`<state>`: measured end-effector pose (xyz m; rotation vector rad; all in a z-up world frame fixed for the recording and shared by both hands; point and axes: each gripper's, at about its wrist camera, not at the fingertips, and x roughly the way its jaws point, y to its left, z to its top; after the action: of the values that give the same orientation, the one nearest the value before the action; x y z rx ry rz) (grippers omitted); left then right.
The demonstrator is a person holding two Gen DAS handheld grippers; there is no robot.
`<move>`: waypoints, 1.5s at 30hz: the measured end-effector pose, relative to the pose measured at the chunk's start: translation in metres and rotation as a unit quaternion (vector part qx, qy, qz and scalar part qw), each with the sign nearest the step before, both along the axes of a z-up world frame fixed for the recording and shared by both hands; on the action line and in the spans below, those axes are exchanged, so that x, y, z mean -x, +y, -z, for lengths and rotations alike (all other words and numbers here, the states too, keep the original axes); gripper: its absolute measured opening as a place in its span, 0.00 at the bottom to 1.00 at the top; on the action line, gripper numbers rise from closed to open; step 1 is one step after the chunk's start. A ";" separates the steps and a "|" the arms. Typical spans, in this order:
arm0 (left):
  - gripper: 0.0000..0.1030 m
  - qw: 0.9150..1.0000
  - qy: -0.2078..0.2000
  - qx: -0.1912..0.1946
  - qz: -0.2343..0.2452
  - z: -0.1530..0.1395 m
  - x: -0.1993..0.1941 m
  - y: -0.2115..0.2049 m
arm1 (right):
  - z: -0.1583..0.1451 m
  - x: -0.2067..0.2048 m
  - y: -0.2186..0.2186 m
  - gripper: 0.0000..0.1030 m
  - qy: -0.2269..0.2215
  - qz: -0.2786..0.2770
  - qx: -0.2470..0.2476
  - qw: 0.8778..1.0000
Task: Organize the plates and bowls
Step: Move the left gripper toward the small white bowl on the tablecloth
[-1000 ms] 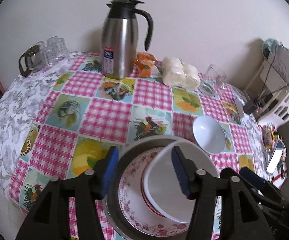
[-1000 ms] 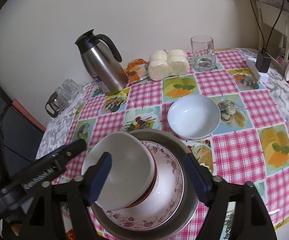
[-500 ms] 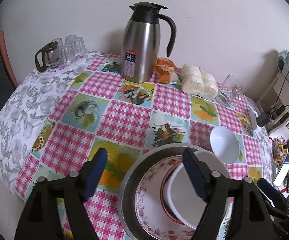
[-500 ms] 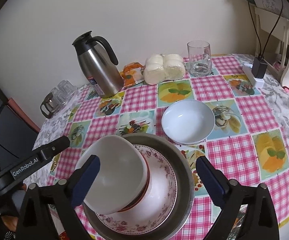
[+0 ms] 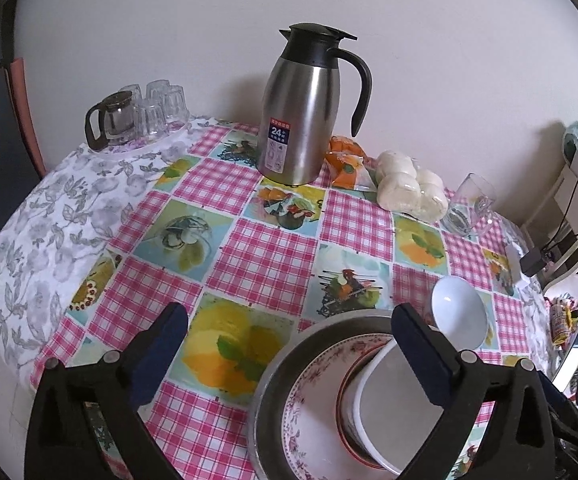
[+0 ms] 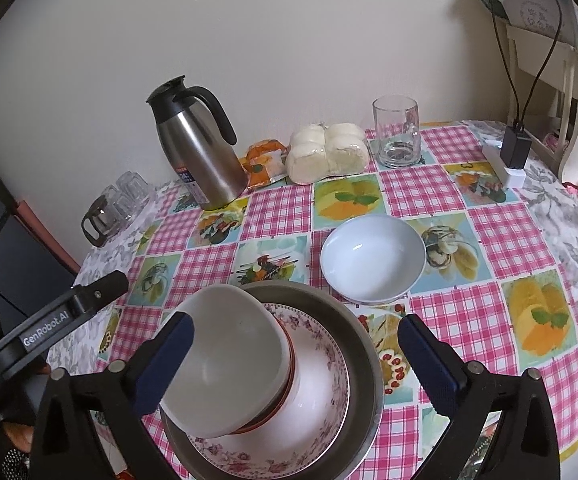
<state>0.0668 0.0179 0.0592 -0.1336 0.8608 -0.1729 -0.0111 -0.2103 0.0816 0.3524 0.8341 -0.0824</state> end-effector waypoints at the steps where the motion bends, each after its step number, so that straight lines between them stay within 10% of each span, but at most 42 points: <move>1: 0.99 1.000 -0.002 0.003 0.000 0.000 0.000 0.000 | 0.000 0.000 0.000 1.00 -0.001 -0.001 0.000 1.000; 45: 1.00 0.991 -0.034 0.116 0.054 -0.008 -0.042 -0.017 | -0.021 -0.021 -0.106 1.00 -0.036 0.121 -0.022 0.992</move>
<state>0.1088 0.0008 0.0669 -0.2966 0.7790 -0.3776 0.0095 -0.3163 0.1031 0.4943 0.7193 -0.2763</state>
